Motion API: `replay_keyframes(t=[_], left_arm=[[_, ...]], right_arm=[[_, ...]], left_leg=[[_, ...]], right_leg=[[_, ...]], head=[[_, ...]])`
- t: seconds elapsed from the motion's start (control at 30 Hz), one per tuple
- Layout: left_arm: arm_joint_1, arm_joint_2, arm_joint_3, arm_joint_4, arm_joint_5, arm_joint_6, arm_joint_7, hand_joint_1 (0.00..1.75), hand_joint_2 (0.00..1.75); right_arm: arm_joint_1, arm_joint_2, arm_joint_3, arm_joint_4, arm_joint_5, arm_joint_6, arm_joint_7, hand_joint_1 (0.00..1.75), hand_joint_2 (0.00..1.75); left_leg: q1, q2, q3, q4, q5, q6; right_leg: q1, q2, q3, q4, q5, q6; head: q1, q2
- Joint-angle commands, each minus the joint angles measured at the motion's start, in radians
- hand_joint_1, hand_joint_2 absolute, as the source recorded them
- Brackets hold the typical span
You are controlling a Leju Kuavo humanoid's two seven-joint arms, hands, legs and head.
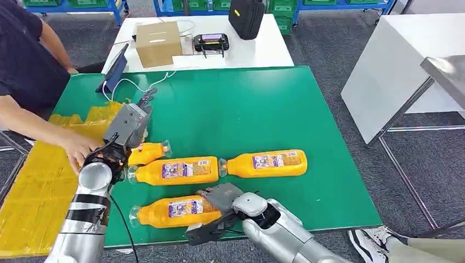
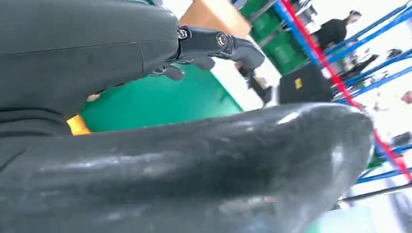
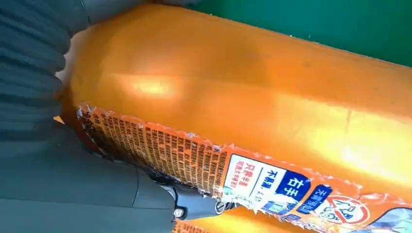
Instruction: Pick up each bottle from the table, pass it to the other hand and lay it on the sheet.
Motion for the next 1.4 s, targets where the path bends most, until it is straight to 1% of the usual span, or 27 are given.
replay_keyframes(t=[0.03,0.07,0.1,0.13,0.17,0.2,0.27,0.3,0.33,0.37,0.4,0.43,0.47,0.5,0.57,0.6,0.67,0.73,0.77,0.8,0.9,1.0,1.13,1.17,1.27,1.33,1.4], left_arm=[[0.033,-0.046,0.090,-0.143,0.080,0.069,-0.006,0.00,0.00],[0.056,-0.071,0.137,-0.180,0.092,0.121,-0.009,0.00,0.00],[0.077,-0.089,0.194,-0.245,0.129,0.163,-0.016,0.00,0.00],[0.081,-0.086,0.220,-0.284,0.147,0.158,0.002,0.00,0.00],[0.100,-0.101,0.280,-0.355,0.158,0.207,0.012,0.00,0.00],[0.115,-0.093,0.302,-0.391,0.180,0.188,0.023,0.00,0.00],[0.121,-0.092,0.311,-0.405,0.185,0.177,0.028,0.00,0.00],[0.122,-0.094,0.311,-0.404,0.185,0.178,0.028,0.00,0.00],[0.119,-0.100,0.309,-0.395,0.184,0.177,0.028,0.00,0.00],[0.117,-0.106,0.310,-0.393,0.175,0.193,0.018,0.00,0.00],[0.126,-0.114,0.319,-0.410,0.199,0.218,0.013,0.00,0.00],[0.153,-0.101,0.308,-0.436,0.236,0.202,0.030,0.00,0.00],[0.170,-0.095,0.293,-0.449,0.242,0.183,0.068,0.00,1.75],[0.196,-0.095,0.264,-0.470,0.261,0.158,0.086,0.00,1.75],[0.239,-0.102,0.209,-0.494,0.311,0.124,0.111,0.00,1.75],[0.283,-0.102,0.169,-0.504,0.334,0.119,0.122,0.00,1.75],[0.340,-0.097,0.099,-0.537,0.391,0.110,0.107,0.00,1.75],[0.394,-0.093,0.023,-0.592,0.419,0.108,0.097,0.00,1.75],[0.401,-0.089,0.006,-0.603,0.429,0.114,0.097,0.00,1.75],[0.410,-0.080,-0.027,-0.622,0.420,0.120,0.081,0.00,1.75],[0.404,-0.081,-0.053,-0.642,0.411,0.132,0.073,0.00,1.75],[0.397,-0.083,-0.103,-0.650,0.453,0.111,0.077,0.00,1.75],[0.397,-0.084,-0.108,-0.649,0.453,0.111,0.076,0.00,1.75],[0.397,-0.084,-0.108,-0.649,0.453,0.111,0.076,0.00,1.75],[0.388,-0.086,-0.144,-0.627,0.518,0.090,0.086,0.00,1.75],[0.386,-0.074,-0.183,-0.618,0.542,0.113,0.065,0.00,1.75],[0.392,-0.070,-0.196,-0.613,0.544,0.123,0.055,0.00,1.75]], right_arm=[[0.062,-0.020,0.040,0.073,-0.072,0.050,0.048,1.75,1.75],[0.088,-0.019,-0.020,0.041,-0.130,0.007,0.082,1.75,1.75],[0.099,0.005,-0.067,-0.005,-0.202,-0.008,0.066,1.75,1.75],[0.082,0.043,-0.097,-0.033,-0.219,0.022,0.090,1.75,1.75],[0.125,0.108,-0.204,-0.112,-0.323,-0.043,0.150,1.75,1.75],[0.124,0.109,-0.181,-0.156,-0.353,-0.034,0.196,1.75,1.75],[0.126,0.104,-0.170,-0.179,-0.366,-0.029,0.216,1.75,1.75],[0.129,0.100,-0.168,-0.179,-0.365,-0.029,0.215,1.75,1.75],[0.131,0.089,-0.160,-0.186,-0.374,-0.034,0.217,1.75,1.75],[0.161,0.080,-0.202,-0.227,-0.428,-0.066,0.172,1.75,1.75],[0.209,0.073,-0.268,-0.324,-0.493,-0.125,0.133,1.75,1.75],[0.257,0.052,-0.307,-0.467,-0.525,-0.152,0.126,1.75,1.75],[0.290,0.049,-0.338,-0.560,-0.540,-0.173,0.133,1.75,1.75],[0.327,0.049,-0.375,-0.672,-0.557,-0.198,0.136,1.75,1.75],[0.364,0.054,-0.422,-0.792,-0.562,-0.234,0.119,1.75,1.75],[0.392,0.060,-0.457,-0.839,-0.557,-0.258,0.086,1.75,1.75],[0.412,0.069,-0.494,-0.897,-0.552,-0.288,0.035,1.75,1.75],[0.410,0.068,-0.514,-0.940,-0.548,-0.295,0.029,1.75,1.75],[0.407,0.071,-0.519,-0.942,-0.551,-0.298,0.028,1.75,1.75],[0.396,0.073,-0.524,-0.937,-0.552,-0.304,0.028,1.75,1.75],[0.376,0.076,-0.526,-0.922,-0.545,-0.317,0.027,1.75,1.75],[0.325,0.078,-0.513,-0.867,-0.505,-0.343,0.043,1.75,1.75],[0.320,0.080,-0.512,-0.858,-0.505,-0.345,0.044,1.75,1.75],[0.320,0.080,-0.512,-0.858,-0.505,-0.345,0.044,1.75,1.75],[0.281,0.075,-0.489,-0.799,-0.433,-0.369,0.063,1.75,1.75],[0.247,0.075,-0.465,-0.739,-0.391,-0.384,0.064,1.75,1.75],[0.241,0.081,-0.458,-0.719,-0.382,-0.394,0.061,1.75,1.75]], left_leg=[[0.002,-0.005,-0.008,0.001,0.003,-0.001],[0.002,-0.007,-0.011,0.000,0.005,-0.001],[0.001,-0.008,-0.014,-0.001,0.007,-0.001],[0.002,-0.005,-0.006,0.002,0.003,-0.001],[0.002,-0.005,-0.009,0.000,0.004,-0.001],[0.002,0.000,-0.004,0.001,0.001,-0.001],[0.001,0.000,-0.008,0.001,0.002,-0.001],[0.002,-0.002,-0.007,0.002,0.002,0.000],[0.001,-0.004,-0.009,0.001,0.003,-0.001],[0.001,-0.004,-0.008,0.000,0.002,0.000],[0.001,-0.006,-0.012,0.000,0.003,0.000],[0.001,-0.009,-0.015,0.001,0.004,0.000],[0.001,-0.011,-0.018,0.002,0.004,0.000],[0.000,-0.014,-0.020,0.002,0.003,0.000],[0.000,-0.018,-0.026,0.004,0.003,0.001],[-0.001,-0.019,-0.027,0.004,0.003,0.002],[-0.001,-0.019,-0.030,0.002,0.004,0.002],[-0.002,-0.021,-0.030,0.003,0.003,0.002],[-0.003,-0.018,-0.032,0.002,0.004,0.002],[-0.003,-0.019,-0.032,0.004,0.002,0.002],[-0.003,-0.019,-0.035,0.004,0.003,0.002],[-0.004,-0.017,-0.036,0.003,0.005,0.002],[-0.003,-0.017,-0.034,0.002,0.005,0.002],[-0.004,-0.016,-0.035,0.002,0.006,0.003],[-0.004,-0.017,-0.033,0.001,0.006,0.003],[-0.004,-0.015,-0.034,0.002,0.006,0.004],[-0.003,-0.014,-0.034,0.001,0.006,0.004]], right_leg=[[0.002,-0.001,-0.005,0.000,0.004,-0.002],[0.002,-0.001,-0.008,-0.001,0.005,-0.002],[0.002,-0.001,-0.010,-0.002,0.007,-0.001],[0.002,0.000,-0.003,0.001,0.004,-0.001],[0.002,0.002,-0.006,0.000,0.005,-0.001],[0.002,0.004,0.005,0.001,0.003,-0.001],[0.002,0.007,0.004,0.002,0.003,-0.001],[0.002,0.004,0.007,0.002,0.002,-0.001],[0.002,0.003,0.005,0.002,0.002,-0.001],[0.002,0.002,0.005,0.001,0.002,-0.001],[0.001,0.000,0.002,0.001,0.002,-0.001],[0.002,-0.003,0.001,0.001,0.001,0.000],[0.001,-0.005,-0.002,0.002,0.000,0.000],[0.001,-0.006,-0.003,0.002,0.000,0.000],[0.000,-0.010,-0.008,0.005,-0.001,0.000],[0.000,-0.010,-0.009,0.005,-0.002,0.000],[0.000,-0.012,-0.011,0.002,0.000,0.001],[-0.001,-0.012,-0.011,0.002,-0.001,0.001],[-0.002,-0.011,-0.013,0.002,0.000,0.001],[-0.003,-0.010,-0.013,0.003,-0.001,0.001],[-0.003,-0.010,-0.015,0.003,0.000,0.000],[-0.003,-0.010,-0.018,0.002,0.002,0.001],[-0.002,-0.008,-0.016,0.002,0.003,0.001],[-0.002,-0.009,-0.017,0.001,0.003,0.002],[-0.002,-0.007,-0.015,0.001,0.002,0.002],[-0.002,-0.007,-0.017,0.002,0.003,0.002],[-0.002,-0.007,-0.016,0.001,0.004,0.002]], head=[[0.000,0.000],[0.000,0.000],[0.000,0.000],[0.000,0.000],[0.000,0.000],[0.000,0.000],[0.000,0.000],[0.000,0.000],[0.000,0.000],[0.000,0.000],[0.000,0.000],[0.000,0.000],[0.000,0.000],[0.000,0.000],[0.000,0.000],[0.000,0.000],[0.000,0.000],[0.000,0.000],[0.000,0.000],[0.000,0.000],[0.000,0.000],[0.000,0.000],[0.000,0.000],[0.000,0.000],[0.000,0.000],[0.000,0.000],[0.000,0.000]])
